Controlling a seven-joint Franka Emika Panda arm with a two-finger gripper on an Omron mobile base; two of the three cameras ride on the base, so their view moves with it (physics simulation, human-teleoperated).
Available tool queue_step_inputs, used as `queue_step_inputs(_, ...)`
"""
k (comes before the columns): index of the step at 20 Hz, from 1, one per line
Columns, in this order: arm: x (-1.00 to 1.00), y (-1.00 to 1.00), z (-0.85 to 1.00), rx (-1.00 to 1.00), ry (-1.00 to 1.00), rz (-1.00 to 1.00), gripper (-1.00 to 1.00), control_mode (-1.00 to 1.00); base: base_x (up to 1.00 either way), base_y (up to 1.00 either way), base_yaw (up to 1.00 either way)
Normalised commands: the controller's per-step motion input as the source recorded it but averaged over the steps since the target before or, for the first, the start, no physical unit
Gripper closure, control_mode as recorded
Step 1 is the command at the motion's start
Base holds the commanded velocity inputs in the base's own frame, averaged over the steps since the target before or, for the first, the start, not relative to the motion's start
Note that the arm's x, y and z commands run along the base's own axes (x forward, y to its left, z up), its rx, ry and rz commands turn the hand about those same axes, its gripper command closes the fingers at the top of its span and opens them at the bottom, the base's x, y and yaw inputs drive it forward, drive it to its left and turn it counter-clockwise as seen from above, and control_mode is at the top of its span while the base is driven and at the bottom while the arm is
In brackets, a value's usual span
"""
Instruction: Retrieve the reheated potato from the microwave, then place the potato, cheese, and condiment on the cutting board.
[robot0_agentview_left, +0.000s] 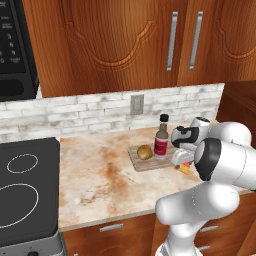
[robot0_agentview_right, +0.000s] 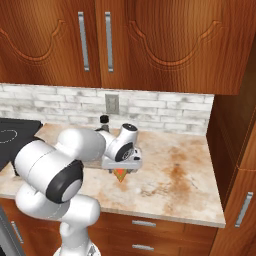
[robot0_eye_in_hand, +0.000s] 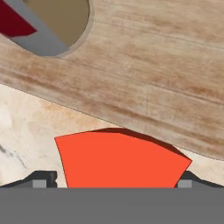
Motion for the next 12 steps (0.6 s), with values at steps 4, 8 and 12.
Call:
queue_step_inputs(4,-0.05,0.01,0.00,0.00,0.00,0.00,1.00,-1.00,0.00,0.00,0.00)
queue_step_inputs(8,-0.07,0.00,-0.03,0.00,0.00,0.00,1.00,-1.00,0.00,0.00,0.00)
queue_step_inputs(12,-0.07,-0.02,0.05,0.00,-0.07,0.00,1.00,-1.00,0.00,0.00,0.00)
